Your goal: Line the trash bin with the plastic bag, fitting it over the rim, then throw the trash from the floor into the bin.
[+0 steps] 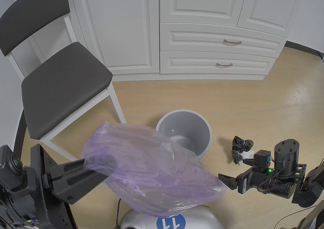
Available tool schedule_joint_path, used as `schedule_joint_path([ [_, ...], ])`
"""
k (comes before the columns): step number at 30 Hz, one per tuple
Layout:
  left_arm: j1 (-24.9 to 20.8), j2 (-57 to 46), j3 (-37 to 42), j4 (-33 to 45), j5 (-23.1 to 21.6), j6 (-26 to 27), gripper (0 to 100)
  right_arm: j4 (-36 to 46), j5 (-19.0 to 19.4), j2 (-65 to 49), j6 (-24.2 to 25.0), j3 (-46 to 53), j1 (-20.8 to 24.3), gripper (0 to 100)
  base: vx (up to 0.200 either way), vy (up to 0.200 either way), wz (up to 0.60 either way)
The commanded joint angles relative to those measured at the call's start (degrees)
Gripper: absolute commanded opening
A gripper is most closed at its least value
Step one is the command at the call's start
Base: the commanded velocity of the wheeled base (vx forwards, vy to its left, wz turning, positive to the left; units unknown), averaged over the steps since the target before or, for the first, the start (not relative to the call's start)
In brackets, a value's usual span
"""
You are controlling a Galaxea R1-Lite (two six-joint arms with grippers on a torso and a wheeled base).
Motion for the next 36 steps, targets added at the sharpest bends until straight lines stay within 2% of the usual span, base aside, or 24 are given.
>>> schedule_joint_path([
  [1, -0.09, 0.34, 0.09, -0.07, 0.00, -0.01, 0, -0.08, -0.10, 0.74, -0.38, 1.30, -0.77, 100, 0.000, 0.000, 0.00],
  [5, -0.09, 0.69, 0.09, -0.07, 0.00, -0.01, 0, 0.53, -0.19, -1.19, -2.40, 2.09, -2.70, 100, 0.000, 0.000, 0.00],
  [8, 0.17, 1.04, -0.08, -0.07, 0.00, -0.01, 0, 0.27, 0.25, -1.89, -8.73, 4.11, -6.13, 100, 0.000, 0.000, 0.00],
  [10, 0.61, 1.30, -0.26, -0.07, 0.09, -0.10, 0, 0.00, 0.51, -3.04, -11.02, 4.64, -7.19, 100, 0.000, 0.000, 0.00],
  [15, 0.70, 0.95, -0.70, -0.07, 0.35, -0.19, 0, 3.34, 0.60, -9.45, -11.10, 1.47, -7.27, 100, 0.000, 0.000, 0.00],
  [18, 0.88, 1.48, -0.70, -0.07, 0.61, -0.10, 0, 12.57, 1.22, -13.14, -11.19, -2.66, -6.92, 100, 0.000, 0.000, 0.00],
  [20, 1.14, 1.48, -0.70, -0.07, 0.61, -0.10, 0, 19.87, 4.03, -15.34, -11.02, -5.38, -7.10, 100, 0.000, 0.000, 0.00],
  [24, 1.23, 0.86, -0.96, -0.07, 0.61, 0.08, 0, 30.68, 12.64, -20.53, -10.93, -7.84, -8.06, 100, 0.000, 0.000, 0.00],
  [26, 1.23, 0.51, -0.88, -0.07, 0.61, 0.52, 0, 31.73, 13.52, -21.49, -10.93, -8.02, -8.50, 100, 0.000, 0.000, 0.00],
  [36, 2.20, -0.01, -1.14, -0.16, 0.61, 1.48, 0, 31.73, 13.26, -22.28, -11.19, -7.40, -8.50, 100, 0.000, 0.000, 0.00],
])
